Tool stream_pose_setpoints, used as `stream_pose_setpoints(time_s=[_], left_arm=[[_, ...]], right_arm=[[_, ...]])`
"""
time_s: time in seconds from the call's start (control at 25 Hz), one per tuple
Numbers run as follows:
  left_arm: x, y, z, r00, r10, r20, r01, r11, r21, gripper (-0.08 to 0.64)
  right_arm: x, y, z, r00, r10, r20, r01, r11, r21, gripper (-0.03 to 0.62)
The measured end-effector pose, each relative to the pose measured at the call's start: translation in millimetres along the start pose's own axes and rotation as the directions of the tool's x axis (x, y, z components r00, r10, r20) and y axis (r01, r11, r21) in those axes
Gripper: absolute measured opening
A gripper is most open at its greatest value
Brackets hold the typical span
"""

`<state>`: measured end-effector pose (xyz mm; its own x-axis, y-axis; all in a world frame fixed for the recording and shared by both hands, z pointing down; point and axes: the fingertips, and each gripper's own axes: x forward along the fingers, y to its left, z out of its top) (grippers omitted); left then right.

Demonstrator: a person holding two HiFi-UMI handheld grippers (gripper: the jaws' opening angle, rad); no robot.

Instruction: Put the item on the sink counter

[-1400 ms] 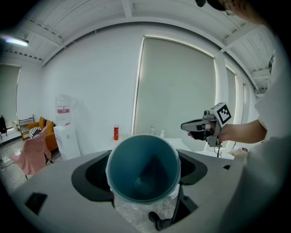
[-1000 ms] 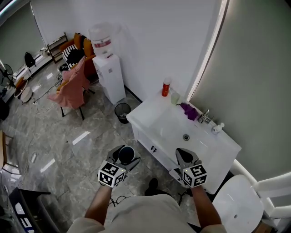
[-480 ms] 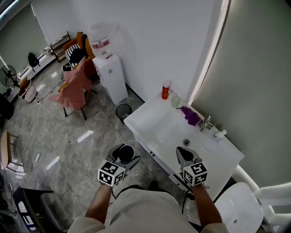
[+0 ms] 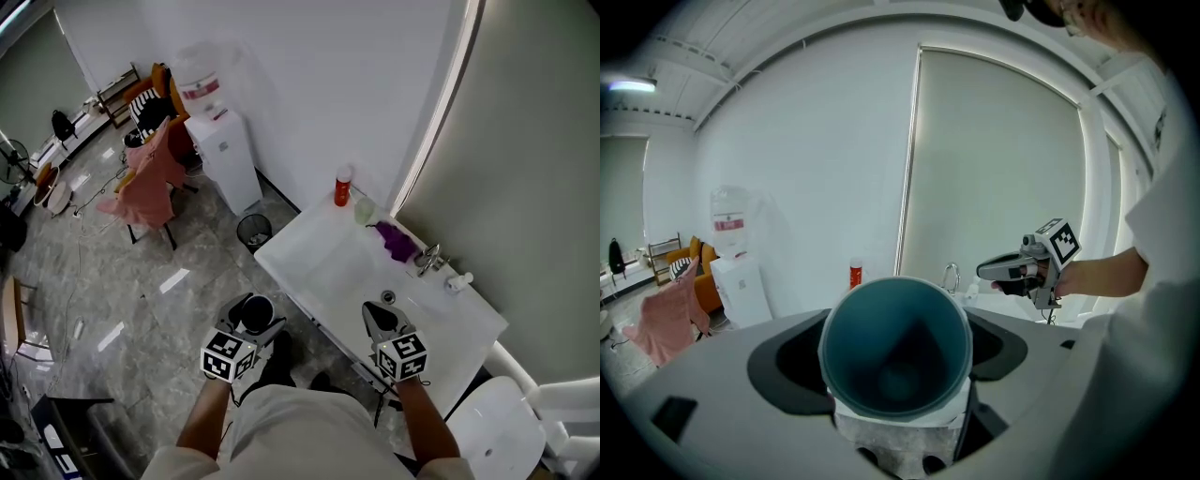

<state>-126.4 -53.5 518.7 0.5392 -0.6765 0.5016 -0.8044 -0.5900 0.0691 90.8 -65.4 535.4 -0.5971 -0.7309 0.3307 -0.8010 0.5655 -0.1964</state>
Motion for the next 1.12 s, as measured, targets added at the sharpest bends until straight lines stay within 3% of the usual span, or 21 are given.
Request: stream_pose_setpoints(time_s=[0.64, 0.96, 1.12], left_arm=[[92, 119, 34, 0.984, -0.163, -0.071, 0.167, 0.984, 0.063, 0.394], [177, 159, 40, 0.961, -0.239, -0.142, 0.264, 0.945, 0.193, 0.394], [218, 171, 34, 0.936, -0.299, -0.188, 0.335, 0.92, 0.205, 0.394]], right_arm=[[110, -18, 26, 0.99, -0.138, -0.024, 0.139, 0.988, 0.061, 0.011], [156, -46, 20, 0.969, -0.24, -0.056, 0.245, 0.963, 0.11, 0.011], [175, -61, 10, 0.952, -0.296, -0.075, 0.304, 0.941, 0.147, 0.011]])
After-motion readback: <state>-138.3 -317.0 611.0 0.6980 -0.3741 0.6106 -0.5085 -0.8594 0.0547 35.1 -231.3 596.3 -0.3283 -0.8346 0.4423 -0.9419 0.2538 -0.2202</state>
